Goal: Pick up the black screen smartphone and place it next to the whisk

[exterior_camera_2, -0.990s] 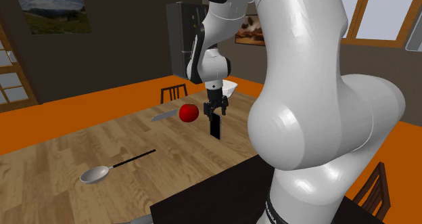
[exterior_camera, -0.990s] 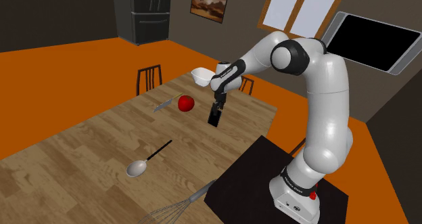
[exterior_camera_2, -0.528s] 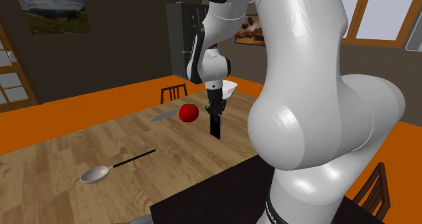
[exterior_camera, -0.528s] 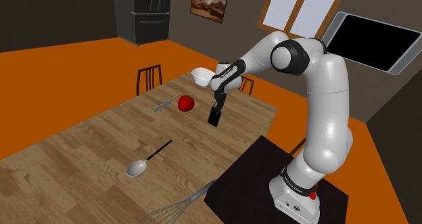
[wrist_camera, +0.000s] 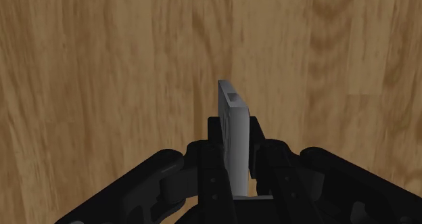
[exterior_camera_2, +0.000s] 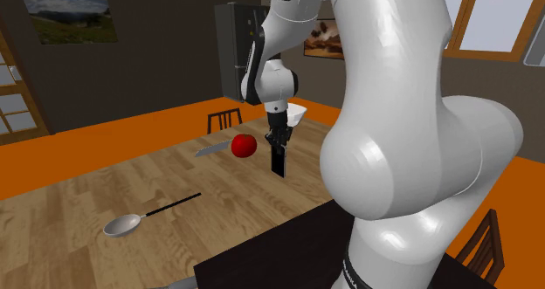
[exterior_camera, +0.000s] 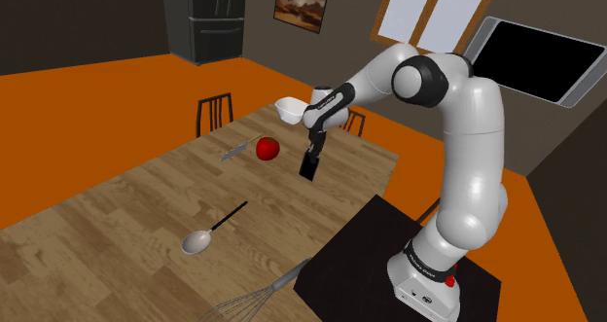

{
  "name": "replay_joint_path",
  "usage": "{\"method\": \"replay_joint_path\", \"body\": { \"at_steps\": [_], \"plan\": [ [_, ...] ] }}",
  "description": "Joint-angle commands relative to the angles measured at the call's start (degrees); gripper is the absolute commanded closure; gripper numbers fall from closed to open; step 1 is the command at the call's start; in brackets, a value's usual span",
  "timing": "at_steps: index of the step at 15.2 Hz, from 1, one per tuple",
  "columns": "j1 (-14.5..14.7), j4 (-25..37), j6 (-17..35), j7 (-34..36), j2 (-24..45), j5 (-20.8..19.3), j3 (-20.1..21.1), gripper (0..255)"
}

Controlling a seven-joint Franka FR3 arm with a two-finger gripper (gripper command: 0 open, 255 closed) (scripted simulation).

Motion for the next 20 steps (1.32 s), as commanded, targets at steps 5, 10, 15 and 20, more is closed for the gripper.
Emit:
{"method": "replay_joint_path", "body": {
  "at_steps": [5, 10, 15, 20],
  "plan": [
    [0.4, -0.4, -3.2, 0.2, -3.7, -0.6, -0.5, 255],
    [0.7, -0.4, -6.1, 0.3, -6.6, -1.1, -0.8, 255],
    [0.9, 0.0, -9.1, 0.4, -9.2, -1.6, -1.1, 255],
    [1.1, 0.7, -12.3, 0.5, -11.7, -2.1, -1.3, 255]
  ]
}}
